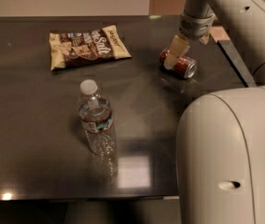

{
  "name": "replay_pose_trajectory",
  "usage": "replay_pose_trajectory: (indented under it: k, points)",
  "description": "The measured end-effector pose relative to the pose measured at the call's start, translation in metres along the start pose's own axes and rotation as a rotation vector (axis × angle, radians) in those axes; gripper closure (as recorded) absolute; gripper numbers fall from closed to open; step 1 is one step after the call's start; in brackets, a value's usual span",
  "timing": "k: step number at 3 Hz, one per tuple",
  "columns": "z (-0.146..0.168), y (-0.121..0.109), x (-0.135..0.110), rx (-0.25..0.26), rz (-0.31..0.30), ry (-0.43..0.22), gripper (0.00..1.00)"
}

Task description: Place coke can upright

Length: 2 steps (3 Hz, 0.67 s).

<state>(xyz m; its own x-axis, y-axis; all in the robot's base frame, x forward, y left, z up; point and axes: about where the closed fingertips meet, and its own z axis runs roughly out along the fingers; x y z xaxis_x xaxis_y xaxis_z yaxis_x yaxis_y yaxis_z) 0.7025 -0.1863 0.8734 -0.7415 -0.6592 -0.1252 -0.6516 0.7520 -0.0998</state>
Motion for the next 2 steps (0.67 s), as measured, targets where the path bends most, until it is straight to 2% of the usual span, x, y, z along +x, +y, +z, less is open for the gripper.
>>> replay_pose_trajectory:
  k: [2]
  points:
    - [0.019, -0.004, -0.023, -0.017, 0.018, -0.017, 0.00]
